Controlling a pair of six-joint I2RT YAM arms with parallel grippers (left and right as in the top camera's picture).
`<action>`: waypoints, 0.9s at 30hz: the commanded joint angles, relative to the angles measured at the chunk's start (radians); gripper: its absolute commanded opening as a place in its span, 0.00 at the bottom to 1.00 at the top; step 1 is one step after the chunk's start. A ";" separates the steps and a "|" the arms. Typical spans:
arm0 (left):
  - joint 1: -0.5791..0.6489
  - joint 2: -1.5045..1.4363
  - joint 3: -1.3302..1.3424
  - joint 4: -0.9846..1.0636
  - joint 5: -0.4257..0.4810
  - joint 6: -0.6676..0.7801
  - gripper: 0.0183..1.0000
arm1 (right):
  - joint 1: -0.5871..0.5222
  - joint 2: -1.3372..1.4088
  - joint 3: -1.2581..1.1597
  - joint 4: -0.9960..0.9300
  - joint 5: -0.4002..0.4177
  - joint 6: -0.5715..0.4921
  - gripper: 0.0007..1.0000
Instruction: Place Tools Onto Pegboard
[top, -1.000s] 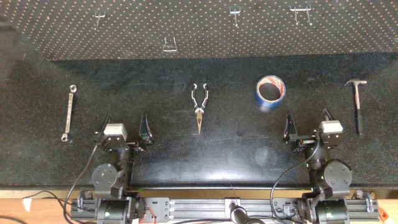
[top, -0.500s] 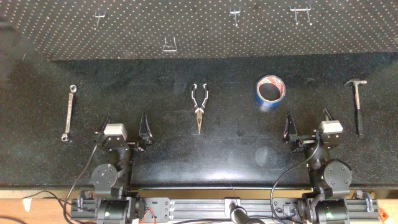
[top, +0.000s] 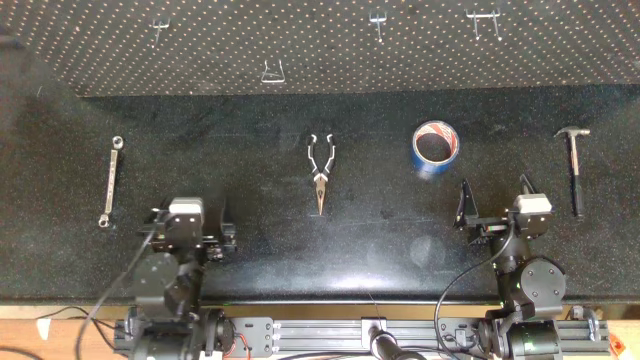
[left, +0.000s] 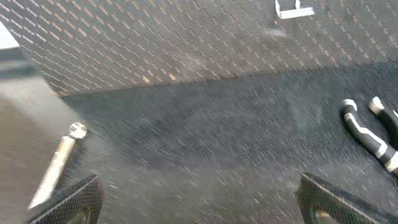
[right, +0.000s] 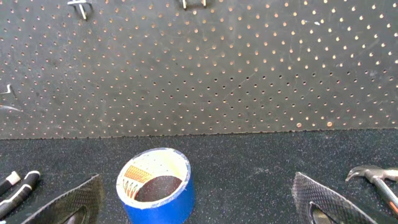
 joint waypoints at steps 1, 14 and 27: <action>0.225 0.416 0.382 -0.211 -0.049 0.257 0.99 | 0.006 -0.008 -0.004 -0.005 0.016 0.011 0.99; 0.826 1.601 1.126 -0.573 0.272 0.515 1.00 | 0.006 -0.008 -0.004 -0.005 0.016 0.011 0.99; 0.616 1.784 1.125 -0.387 0.055 0.483 1.00 | 0.006 -0.008 -0.004 -0.005 0.016 0.011 0.99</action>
